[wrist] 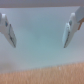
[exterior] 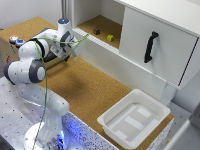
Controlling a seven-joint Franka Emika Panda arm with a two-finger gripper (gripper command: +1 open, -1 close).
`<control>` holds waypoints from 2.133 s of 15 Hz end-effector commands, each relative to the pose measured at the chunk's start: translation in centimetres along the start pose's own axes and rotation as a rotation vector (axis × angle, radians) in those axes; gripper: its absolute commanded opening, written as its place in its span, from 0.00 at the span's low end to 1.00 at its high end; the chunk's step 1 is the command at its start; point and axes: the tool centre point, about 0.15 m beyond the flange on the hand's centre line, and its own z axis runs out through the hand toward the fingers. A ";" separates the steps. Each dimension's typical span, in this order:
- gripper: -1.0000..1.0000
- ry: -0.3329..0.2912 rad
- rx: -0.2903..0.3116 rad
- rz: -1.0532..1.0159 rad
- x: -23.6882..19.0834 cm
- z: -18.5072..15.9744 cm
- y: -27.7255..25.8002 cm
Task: Pick up the purple block
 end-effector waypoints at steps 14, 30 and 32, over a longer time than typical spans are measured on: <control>1.00 0.062 -0.103 -0.096 22.4 -0.2 -4.6; 1.00 -0.015 -0.226 -0.003 23.7 5.7 -7.2; 1.00 -0.009 -0.223 0.023 24.0 5.8 -7.0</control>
